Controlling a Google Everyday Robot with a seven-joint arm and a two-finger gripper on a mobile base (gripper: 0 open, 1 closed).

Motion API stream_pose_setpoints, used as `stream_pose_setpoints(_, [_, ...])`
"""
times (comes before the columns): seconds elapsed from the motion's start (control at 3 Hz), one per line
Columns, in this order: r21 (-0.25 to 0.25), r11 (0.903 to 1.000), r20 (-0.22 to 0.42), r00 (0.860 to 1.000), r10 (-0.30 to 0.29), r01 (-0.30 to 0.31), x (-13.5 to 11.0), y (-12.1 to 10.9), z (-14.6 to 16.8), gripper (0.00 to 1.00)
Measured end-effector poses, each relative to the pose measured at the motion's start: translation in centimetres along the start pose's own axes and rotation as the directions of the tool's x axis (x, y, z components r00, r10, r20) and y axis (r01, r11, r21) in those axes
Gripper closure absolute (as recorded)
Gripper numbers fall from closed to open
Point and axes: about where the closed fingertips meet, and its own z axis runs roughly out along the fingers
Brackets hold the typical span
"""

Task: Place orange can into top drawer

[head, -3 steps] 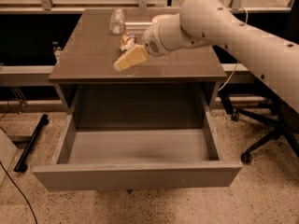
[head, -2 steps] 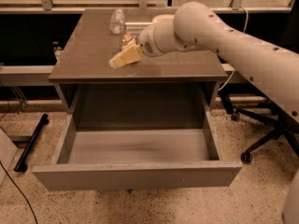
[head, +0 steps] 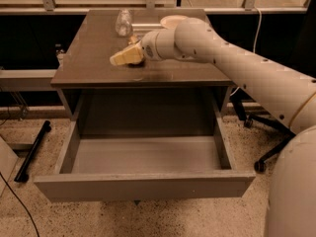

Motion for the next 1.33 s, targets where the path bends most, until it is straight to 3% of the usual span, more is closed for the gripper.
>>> stream_pose_setpoints(0.33, [-0.006, 0.9987, 0.027, 0.998, 0.05, -0.05, 0.6, -1.1, 2.9, 0.0])
stream_pose_setpoints(0.67, [-0.012, 0.996, 0.019, 0.996, 0.089, -0.089, 1.7, -1.9, 5.2, 0.14])
stream_pose_setpoints(1.33, [0.033, 0.9958, -0.003, 0.996, 0.086, -0.086, 2.4, -3.0, 4.5, 0.61])
